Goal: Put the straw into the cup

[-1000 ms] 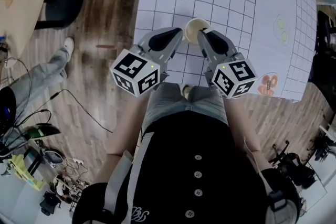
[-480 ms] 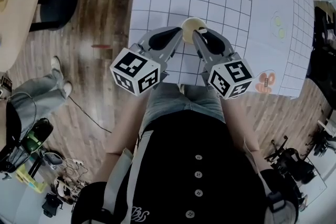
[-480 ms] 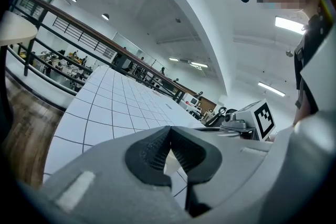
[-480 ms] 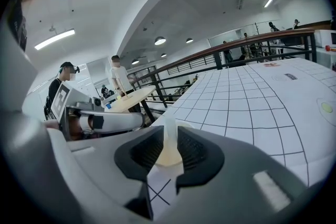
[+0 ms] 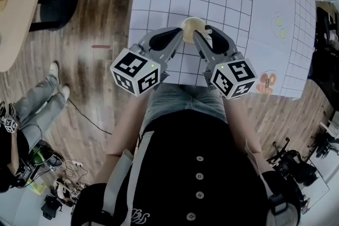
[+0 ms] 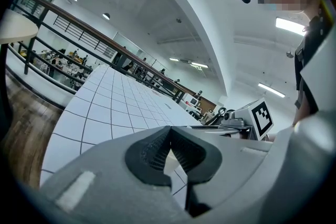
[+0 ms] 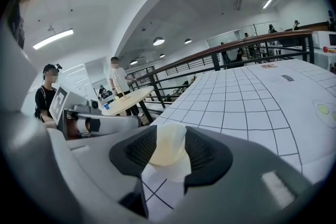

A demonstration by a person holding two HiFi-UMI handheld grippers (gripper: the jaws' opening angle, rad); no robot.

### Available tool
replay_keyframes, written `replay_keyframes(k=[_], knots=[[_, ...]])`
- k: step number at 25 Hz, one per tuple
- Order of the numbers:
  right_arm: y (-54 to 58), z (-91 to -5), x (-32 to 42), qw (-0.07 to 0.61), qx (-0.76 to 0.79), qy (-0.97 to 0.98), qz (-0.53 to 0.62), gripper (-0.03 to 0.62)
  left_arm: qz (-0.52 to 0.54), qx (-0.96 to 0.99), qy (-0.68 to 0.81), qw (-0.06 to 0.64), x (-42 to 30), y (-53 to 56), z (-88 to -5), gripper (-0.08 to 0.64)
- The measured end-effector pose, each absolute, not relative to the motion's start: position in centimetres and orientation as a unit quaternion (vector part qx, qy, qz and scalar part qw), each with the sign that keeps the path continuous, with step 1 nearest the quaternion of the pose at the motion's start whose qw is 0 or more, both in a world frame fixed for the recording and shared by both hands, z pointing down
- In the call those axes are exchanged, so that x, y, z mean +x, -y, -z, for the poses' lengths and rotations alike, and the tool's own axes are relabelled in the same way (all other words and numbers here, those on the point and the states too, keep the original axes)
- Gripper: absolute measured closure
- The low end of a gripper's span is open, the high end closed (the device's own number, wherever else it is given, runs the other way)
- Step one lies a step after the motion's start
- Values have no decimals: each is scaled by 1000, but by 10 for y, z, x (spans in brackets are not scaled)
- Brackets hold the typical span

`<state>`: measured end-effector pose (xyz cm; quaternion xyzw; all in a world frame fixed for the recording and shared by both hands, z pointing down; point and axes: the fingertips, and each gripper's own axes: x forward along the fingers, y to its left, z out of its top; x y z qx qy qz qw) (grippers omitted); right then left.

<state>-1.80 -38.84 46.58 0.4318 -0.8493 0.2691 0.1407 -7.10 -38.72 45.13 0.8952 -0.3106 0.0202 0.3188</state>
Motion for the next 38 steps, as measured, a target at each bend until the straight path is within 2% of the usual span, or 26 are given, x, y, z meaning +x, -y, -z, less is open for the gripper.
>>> replay_keyframes(k=[4, 6, 9, 16, 18, 20, 21, 22, 24, 38], knots=[[388, -466, -12, 140, 437, 845, -274, 405, -22, 898, 306, 316, -68, 384, -449, 561], [387, -468, -11, 145, 433, 845, -278, 335, -21, 898, 308, 314, -68, 384, -447, 561], [388, -467, -2, 144, 447, 840, -273, 294, -20, 899, 307, 311, -67, 384, -445, 561], [391, -432, 10, 45, 442, 839, -313, 295, -26, 901, 311, 302, -69, 381, -442, 561], [390, -419, 12, 25, 436, 845, -309, 361, -28, 902, 311, 299, -68, 380, -441, 561], [388, -407, 12, 5, 427, 850, -310, 456, -30, 904, 307, 296, -67, 379, -439, 561], [386, -402, 11, -4, 419, 853, -311, 478, -31, 905, 306, 294, -65, 378, -439, 561], [384, -399, 10, -10, 411, 857, -311, 533, -31, 906, 305, 293, -64, 378, -439, 561], [379, -396, 8, -13, 395, 865, -309, 592, -29, 907, 305, 290, -61, 377, -437, 561], [341, -400, -24, 25, 312, 900, -305, 592, -20, 910, 309, 276, -59, 363, -426, 561]])
